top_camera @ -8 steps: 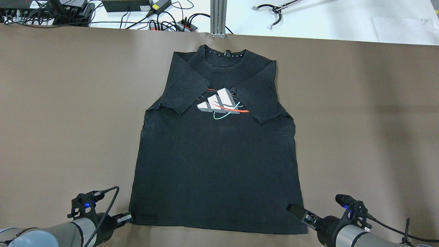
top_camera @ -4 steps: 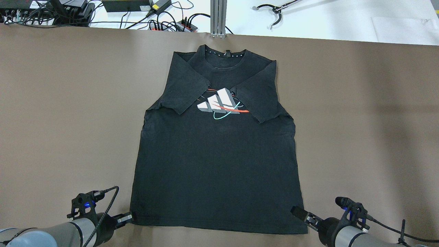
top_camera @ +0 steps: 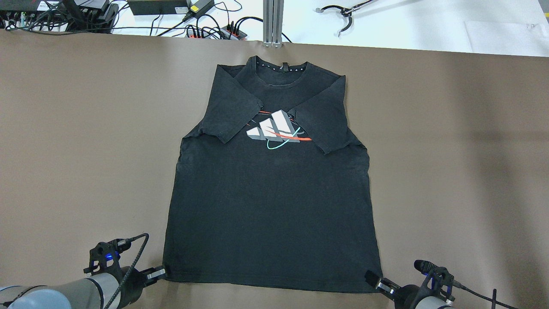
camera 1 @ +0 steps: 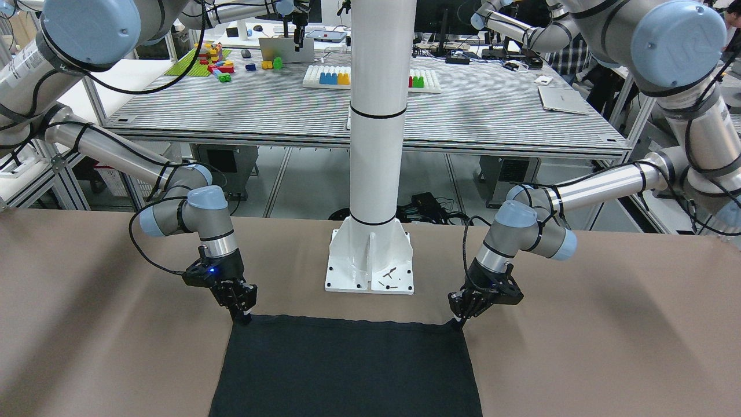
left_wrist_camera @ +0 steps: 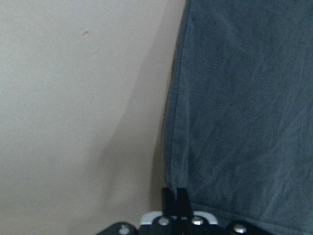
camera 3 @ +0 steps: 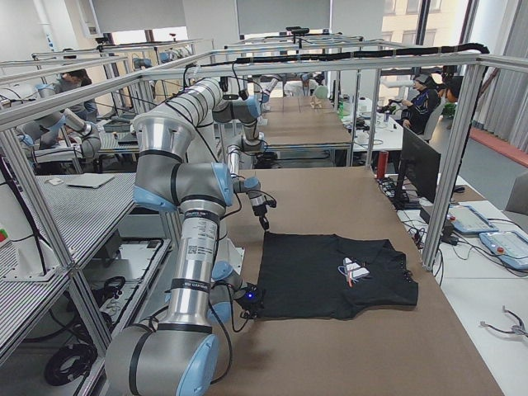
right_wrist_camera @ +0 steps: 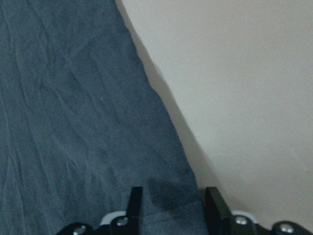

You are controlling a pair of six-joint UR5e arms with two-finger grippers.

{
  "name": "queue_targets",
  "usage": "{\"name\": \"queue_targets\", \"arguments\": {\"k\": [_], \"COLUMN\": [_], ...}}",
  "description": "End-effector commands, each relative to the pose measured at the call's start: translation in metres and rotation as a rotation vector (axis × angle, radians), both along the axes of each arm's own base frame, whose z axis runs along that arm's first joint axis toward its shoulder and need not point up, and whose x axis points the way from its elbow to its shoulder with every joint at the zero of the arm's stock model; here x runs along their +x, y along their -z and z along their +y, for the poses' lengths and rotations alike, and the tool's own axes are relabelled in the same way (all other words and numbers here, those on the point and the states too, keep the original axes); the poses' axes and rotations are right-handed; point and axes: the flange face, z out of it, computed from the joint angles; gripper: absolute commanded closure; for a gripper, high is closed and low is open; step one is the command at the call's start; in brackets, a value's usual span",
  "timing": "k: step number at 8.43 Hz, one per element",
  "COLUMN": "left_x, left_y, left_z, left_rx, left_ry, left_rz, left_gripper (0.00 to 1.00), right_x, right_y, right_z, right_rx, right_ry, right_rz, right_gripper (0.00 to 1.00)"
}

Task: Fold clothes
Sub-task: 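Grasp both hem corners nearest the robot with left and right grippers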

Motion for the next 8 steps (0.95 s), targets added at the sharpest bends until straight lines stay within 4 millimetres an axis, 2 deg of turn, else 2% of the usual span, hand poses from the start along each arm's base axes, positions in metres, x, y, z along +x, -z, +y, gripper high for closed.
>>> {"name": "queue_targets", "arguments": {"k": [1, 3, 4, 5, 6, 7, 8], "left_x": [-0.013, -0.041, -0.058, -0.07, -0.078, -0.094, -0.11], "left_y": [0.022, 0.063, 0.087, 0.112, 0.132, 0.157, 0.176], "left_z": [0.0, -0.006, -0.02, -0.045, -0.068, -0.096, -0.121], "left_rx": [0.003, -0.003, -0.022, -0.015, -0.004, 0.005, -0.018], "left_ry": [-0.003, -0.02, -0.041, -0.058, -0.084, -0.114, -0.145], "left_rz": [0.045, 0.066, 0.047, 0.036, 0.024, 0.013, -0.011], "left_gripper": [1.0, 1.0, 1.0, 1.0, 1.0, 1.0, 1.0], "right_x": [0.001, 0.026, 0.037, 0.063, 0.089, 0.109, 0.118], "right_y": [0.004, 0.056, 0.074, 0.102, 0.122, 0.136, 0.145], "right_z": [0.002, 0.0, -0.007, -0.028, -0.055, -0.089, -0.107], "right_rx": [0.002, 0.014, 0.044, 0.079, 0.094, 0.119, 0.141], "right_ry": [0.001, 0.015, 0.046, 0.088, 0.118, 0.137, 0.174], "right_rz": [-0.009, -0.096, -0.08, -0.062, -0.056, -0.05, -0.024], "right_gripper": [1.0, 1.0, 1.0, 1.0, 1.0, 1.0, 1.0]}}
